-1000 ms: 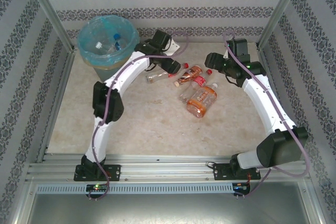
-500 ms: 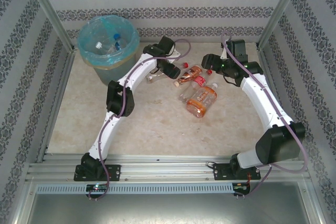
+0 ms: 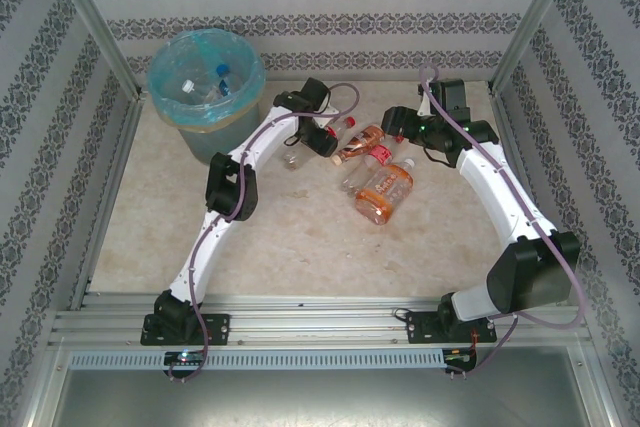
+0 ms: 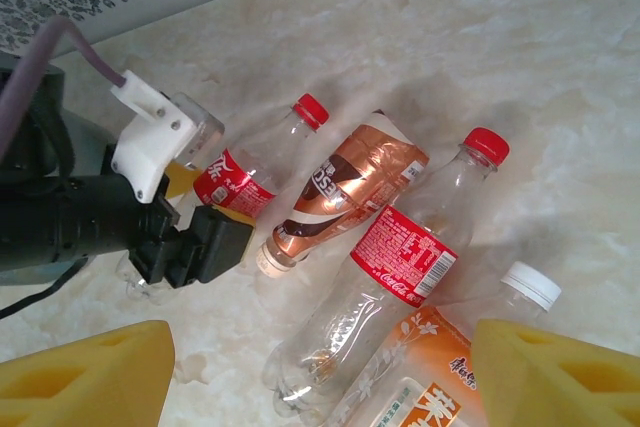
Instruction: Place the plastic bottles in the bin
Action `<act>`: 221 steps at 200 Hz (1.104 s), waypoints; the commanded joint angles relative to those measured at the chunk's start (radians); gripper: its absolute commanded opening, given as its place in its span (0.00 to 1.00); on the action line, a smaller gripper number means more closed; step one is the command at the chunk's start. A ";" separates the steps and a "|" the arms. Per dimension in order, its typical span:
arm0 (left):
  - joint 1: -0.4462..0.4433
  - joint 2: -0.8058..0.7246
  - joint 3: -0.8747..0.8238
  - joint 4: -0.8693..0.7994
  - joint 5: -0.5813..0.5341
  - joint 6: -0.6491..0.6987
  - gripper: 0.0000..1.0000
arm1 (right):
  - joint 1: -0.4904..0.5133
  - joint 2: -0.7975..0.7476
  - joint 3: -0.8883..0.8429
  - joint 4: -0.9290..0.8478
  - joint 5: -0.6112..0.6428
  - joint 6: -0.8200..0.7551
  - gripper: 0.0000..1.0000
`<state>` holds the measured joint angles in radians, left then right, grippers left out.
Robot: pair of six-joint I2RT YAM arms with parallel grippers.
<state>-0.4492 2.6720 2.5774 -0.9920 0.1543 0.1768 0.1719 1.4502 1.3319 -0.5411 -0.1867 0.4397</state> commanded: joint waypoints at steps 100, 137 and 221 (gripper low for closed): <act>0.012 -0.108 0.001 -0.048 -0.035 0.019 0.64 | 0.007 -0.061 0.015 0.001 -0.048 0.022 0.78; 0.011 -0.238 -0.006 -0.044 -0.013 -0.015 0.62 | 0.025 -0.078 0.016 0.003 -0.061 0.028 0.78; 0.007 -0.478 -0.057 0.021 0.156 -0.102 0.61 | 0.109 -0.093 0.063 0.027 -0.071 0.037 0.77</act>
<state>-0.4496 2.2436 2.5488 -0.9989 0.2470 0.1207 0.2508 1.3846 1.3537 -0.5404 -0.2375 0.4664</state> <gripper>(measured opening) 0.610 0.776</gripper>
